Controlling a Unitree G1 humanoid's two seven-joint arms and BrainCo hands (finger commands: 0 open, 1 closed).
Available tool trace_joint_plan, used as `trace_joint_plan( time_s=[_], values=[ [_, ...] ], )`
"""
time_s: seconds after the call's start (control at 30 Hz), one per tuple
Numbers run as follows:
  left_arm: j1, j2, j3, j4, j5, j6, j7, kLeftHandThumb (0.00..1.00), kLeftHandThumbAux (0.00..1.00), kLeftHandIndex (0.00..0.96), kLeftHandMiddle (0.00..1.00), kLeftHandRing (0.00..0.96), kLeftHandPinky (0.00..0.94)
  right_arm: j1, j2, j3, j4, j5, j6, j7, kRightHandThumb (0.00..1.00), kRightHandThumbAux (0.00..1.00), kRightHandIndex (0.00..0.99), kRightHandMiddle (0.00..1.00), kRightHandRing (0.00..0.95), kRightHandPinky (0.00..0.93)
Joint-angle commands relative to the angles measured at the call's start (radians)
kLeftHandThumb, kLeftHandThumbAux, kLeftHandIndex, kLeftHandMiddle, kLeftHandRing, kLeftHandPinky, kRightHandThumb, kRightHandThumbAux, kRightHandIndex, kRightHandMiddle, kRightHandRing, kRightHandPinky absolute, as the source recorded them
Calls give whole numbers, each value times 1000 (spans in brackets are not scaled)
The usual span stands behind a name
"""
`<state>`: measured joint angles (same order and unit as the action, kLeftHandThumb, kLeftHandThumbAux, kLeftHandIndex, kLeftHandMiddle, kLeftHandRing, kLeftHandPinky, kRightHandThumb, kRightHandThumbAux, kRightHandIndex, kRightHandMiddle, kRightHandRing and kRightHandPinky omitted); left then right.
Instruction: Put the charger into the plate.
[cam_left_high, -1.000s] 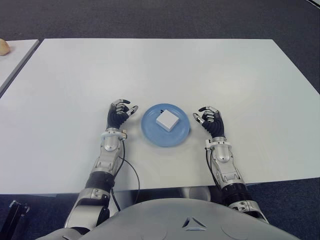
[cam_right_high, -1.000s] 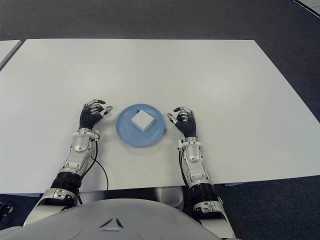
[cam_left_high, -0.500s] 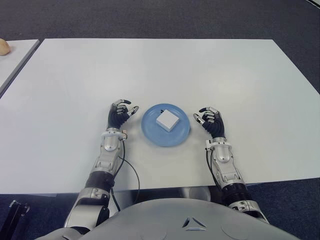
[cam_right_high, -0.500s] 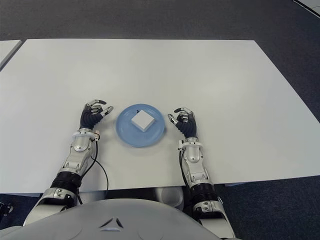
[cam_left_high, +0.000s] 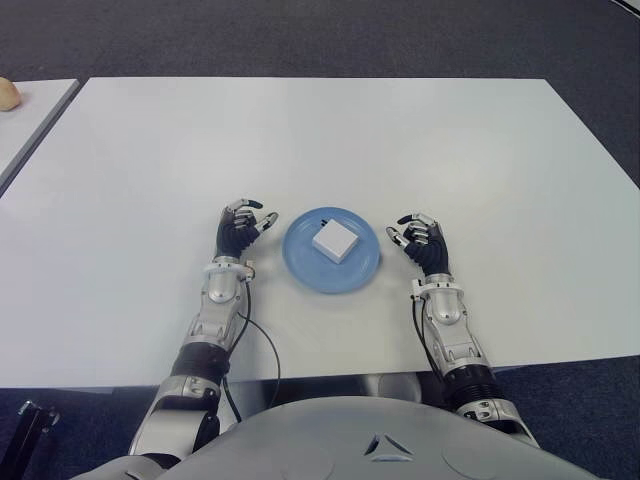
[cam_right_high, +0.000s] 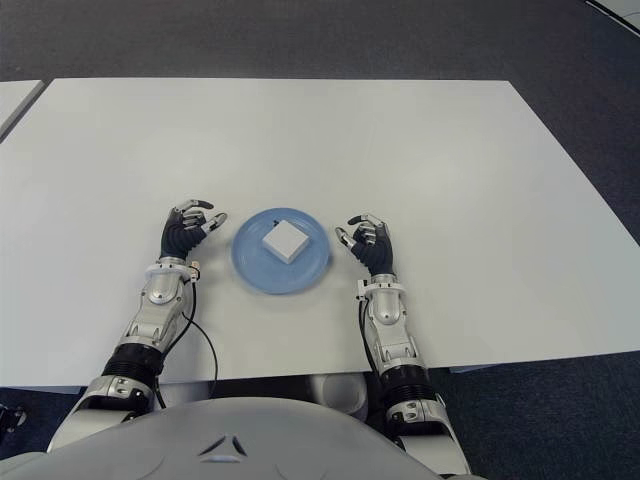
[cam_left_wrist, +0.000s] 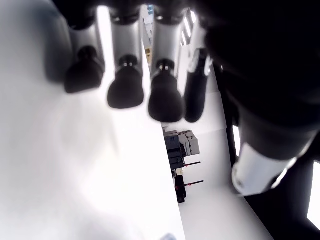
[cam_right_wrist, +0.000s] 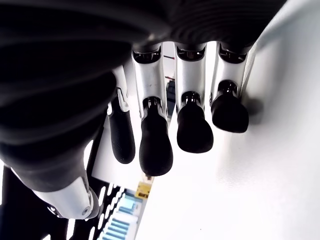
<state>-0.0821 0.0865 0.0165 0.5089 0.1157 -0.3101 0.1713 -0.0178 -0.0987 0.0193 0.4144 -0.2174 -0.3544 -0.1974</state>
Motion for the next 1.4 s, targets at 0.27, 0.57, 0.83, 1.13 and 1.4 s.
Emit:
trace_joint_plan(
  time_s=[0.27,0.57,0.83,1.13,1.4],
  values=[
    [23,3,-10,22,20,-2,-4,704,721,435,805,807,801,-4,5,1,32,7,7,0,701,732,435,756,780,804],
    [19,4,-9,27,23,-4,-10,704,720,436,807,812,813,-8,4,3,42,-1,-8,-12,700,732,435,758,782,808],
    [17,6,-6,34,20,-1,-12,705,719,436,813,820,825,-11,4,5,47,-4,-12,-18,701,731,435,766,791,818],
    [20,4,-7,29,21,-13,-11,705,719,436,818,822,820,-14,4,5,50,-9,-16,-25,701,731,435,766,789,807],
    [23,1,-5,26,16,-19,-13,704,720,436,815,818,812,-12,3,6,44,-14,-19,-27,701,731,435,764,789,812]
  ],
)
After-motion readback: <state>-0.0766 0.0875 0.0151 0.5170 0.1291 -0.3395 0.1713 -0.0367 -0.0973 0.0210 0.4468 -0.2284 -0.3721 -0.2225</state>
